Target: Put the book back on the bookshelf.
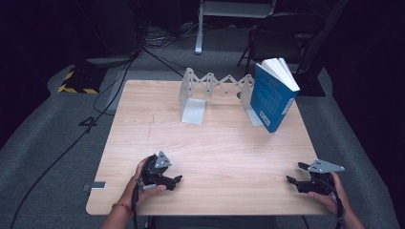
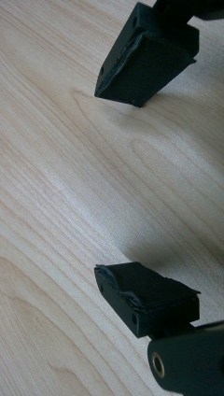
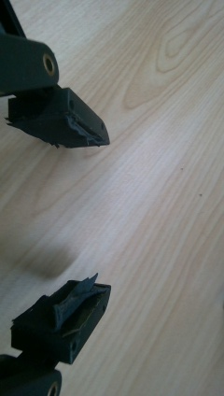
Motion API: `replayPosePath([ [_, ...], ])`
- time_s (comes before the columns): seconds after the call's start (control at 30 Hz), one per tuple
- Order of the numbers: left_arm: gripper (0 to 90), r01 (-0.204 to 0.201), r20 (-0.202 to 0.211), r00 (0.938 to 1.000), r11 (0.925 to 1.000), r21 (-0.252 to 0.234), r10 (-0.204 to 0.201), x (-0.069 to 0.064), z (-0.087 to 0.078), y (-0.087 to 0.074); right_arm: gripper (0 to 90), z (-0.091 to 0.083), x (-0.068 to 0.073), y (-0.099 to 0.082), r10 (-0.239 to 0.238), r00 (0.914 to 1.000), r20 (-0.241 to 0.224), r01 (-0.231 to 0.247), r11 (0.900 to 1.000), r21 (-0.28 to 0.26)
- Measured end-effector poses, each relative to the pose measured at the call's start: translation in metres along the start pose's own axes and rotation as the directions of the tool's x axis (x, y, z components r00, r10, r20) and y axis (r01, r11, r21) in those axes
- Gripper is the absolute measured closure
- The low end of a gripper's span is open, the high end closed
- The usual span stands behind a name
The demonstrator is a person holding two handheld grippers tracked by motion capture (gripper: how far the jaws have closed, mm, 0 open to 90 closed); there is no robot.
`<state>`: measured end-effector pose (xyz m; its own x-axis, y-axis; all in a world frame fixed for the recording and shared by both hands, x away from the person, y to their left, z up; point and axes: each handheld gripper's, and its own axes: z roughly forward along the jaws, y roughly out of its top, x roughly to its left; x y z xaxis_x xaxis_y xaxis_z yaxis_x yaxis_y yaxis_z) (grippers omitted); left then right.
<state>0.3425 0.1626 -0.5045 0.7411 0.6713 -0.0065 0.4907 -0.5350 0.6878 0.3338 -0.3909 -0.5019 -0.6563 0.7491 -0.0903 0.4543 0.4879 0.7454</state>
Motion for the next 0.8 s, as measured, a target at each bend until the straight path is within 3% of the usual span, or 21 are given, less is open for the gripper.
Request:
replayPosePath([
  [0.33,13.7,0.006,0.0,1.0,1.0,0.001,-0.006,0.0,0.0,0.0,22.0,-0.011,-0.003,-0.013,0.078,0.9967,-0.023,-0.078,0.9969,0.005],
  [0.8,13.4,0.003,0.004,1.0,1.0,0.002,-0.003,0.0,0.001,0.001,21.3,-0.01,-0.005,-0.013,0.09,0.9956,-0.026,-0.09,0.9959,0.01],
])
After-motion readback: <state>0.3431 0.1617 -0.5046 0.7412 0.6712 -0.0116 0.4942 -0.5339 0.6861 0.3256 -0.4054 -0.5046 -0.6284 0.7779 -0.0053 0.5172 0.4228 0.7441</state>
